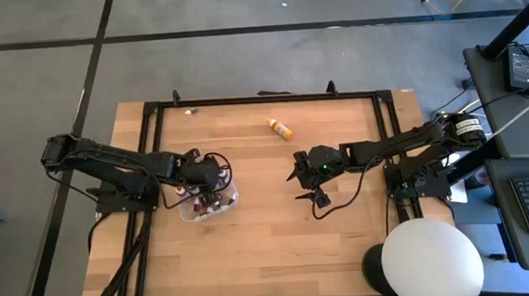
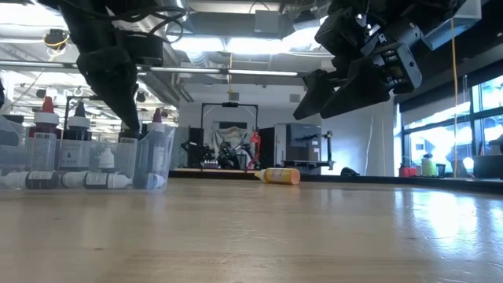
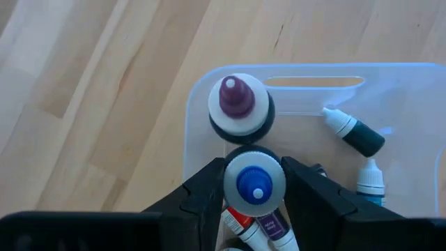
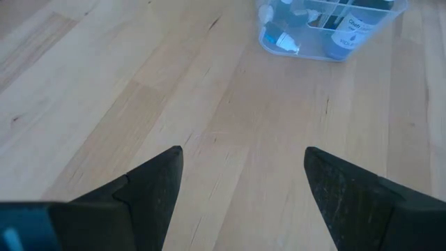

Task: Pick & Place food coloring
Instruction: Put the large blue food coloring bottle into the transparent bin, then adjust the food coloring bottles in the transparent bin

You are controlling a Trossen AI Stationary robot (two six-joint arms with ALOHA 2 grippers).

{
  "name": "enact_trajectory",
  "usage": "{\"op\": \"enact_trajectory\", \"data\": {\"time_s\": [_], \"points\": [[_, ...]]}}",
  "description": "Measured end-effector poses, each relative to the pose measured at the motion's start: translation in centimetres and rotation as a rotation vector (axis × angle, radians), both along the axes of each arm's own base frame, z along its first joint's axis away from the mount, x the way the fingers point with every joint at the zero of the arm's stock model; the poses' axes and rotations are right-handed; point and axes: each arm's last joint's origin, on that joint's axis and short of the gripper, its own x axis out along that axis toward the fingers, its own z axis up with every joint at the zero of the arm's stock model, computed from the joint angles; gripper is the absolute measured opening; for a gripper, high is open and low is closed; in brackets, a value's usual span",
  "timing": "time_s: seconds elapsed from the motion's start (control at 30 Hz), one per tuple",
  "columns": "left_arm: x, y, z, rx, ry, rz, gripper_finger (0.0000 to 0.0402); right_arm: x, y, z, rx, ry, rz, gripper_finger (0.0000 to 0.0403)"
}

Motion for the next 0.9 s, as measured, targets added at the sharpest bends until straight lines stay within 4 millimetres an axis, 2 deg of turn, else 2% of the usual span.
{"op": "enact_trajectory", "data": {"time_s": [0.37, 0.63, 0.77, 0.9], "points": [[0.0, 0.0, 0.0, 0.019, 0.012, -0.038, 0.0147, 0.0, 0.0, 0.0, 0.000, 0.000, 0.000, 0.0302], [0.0, 0.0, 0.0, 0.017, 0.014, -0.039, 0.0206, 0.0, 0.0, 0.0, 0.000, 0.000, 0.000, 0.0302], [0.5, 0.0, 1.5, 0.036, -0.008, -0.073, 0.0227, 0.0, 0.0, 0.0, 0.000, 0.000, 0.000, 0.0302], [1.0, 0.0, 3.7, 0.080, -0.019, -0.103, 0.0230, 0.0, 0.0, 0.0, 0.000, 0.000, 0.000, 0.0302]]}}
